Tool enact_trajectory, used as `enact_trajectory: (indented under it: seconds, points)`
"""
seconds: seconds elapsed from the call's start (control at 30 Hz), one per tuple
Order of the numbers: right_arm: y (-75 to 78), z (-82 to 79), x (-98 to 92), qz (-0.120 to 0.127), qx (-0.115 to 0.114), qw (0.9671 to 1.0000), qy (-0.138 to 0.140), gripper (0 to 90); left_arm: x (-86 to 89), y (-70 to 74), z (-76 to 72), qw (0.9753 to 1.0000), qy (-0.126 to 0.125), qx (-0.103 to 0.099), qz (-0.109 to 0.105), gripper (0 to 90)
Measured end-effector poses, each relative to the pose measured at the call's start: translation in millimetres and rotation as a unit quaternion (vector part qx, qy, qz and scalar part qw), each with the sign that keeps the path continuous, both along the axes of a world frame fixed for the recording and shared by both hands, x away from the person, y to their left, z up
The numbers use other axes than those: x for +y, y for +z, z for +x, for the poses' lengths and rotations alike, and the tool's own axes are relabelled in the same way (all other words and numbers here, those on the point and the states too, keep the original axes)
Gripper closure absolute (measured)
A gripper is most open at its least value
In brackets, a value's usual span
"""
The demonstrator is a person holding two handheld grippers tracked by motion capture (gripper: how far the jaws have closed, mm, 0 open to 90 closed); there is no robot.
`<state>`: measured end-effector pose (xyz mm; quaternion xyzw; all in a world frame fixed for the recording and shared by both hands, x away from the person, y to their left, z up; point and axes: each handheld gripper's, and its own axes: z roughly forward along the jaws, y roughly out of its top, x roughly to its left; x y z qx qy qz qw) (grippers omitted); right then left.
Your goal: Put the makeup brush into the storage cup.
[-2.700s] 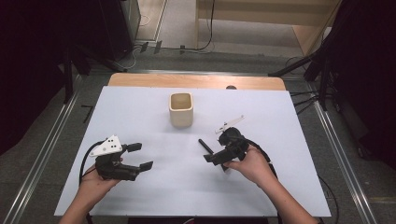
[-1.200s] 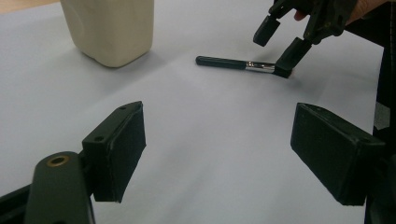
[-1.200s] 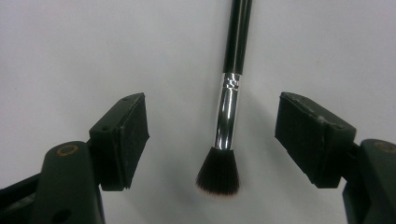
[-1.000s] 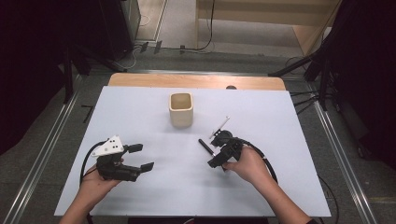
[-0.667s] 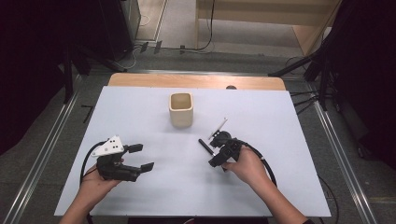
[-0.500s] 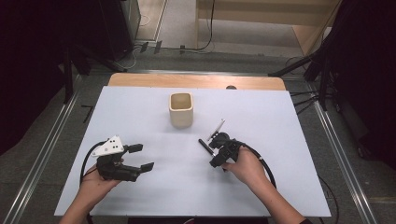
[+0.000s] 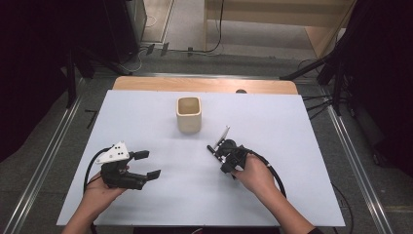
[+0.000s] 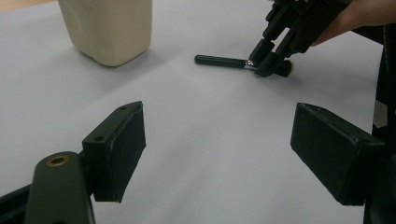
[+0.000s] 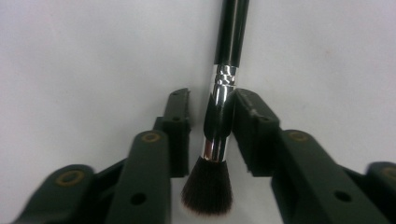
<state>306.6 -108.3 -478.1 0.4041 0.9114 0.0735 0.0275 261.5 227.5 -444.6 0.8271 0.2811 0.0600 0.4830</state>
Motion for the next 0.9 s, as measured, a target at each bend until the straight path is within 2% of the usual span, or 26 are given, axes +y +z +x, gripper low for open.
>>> enact_trajectory:
  seconds: [0.03, 0.1, 0.43, 0.63, 0.77, 0.9]
  points:
    - [0.3, 0.4, 0.2, 0.001, 0.005, 1.0, -0.005, 75.4, -0.1, 0.0, 0.0, 1.0, -0.001, 0.0, 0.001, 19.0]
    - [0.6, 1.5, 0.1, -0.001, 0.009, 0.9999, -0.013, 78.1, -0.3, -0.1, -0.1, 1.0, -0.001, 0.0, 0.0, 19.0]
    - [0.0, 2.1, -5.9, 0.022, 0.009, 0.9996, -0.017, 79.3, -0.5, 0.0, -0.2, 1.0, -0.004, -0.001, 0.0, 19.0]
    - [2.3, 3.2, -15.5, 0.047, 0.003, 0.9986, -0.024, 79.3, -0.5, -0.1, 0.0, 1.0, -0.004, 0.0, 0.0, 19.0]
    - [8.3, 4.0, -23.6, 0.084, 0.007, 0.9958, -0.036, 79.3, -1.2, -0.5, -0.1, 1.0, -0.004, 0.001, 0.0, 19.0]
    - [14.6, 2.0, -29.3, 0.111, -0.009, 0.9934, -0.028, 79.3, -1.3, 0.3, -0.7, 1.0, -0.009, -0.001, -0.004, 19.7]
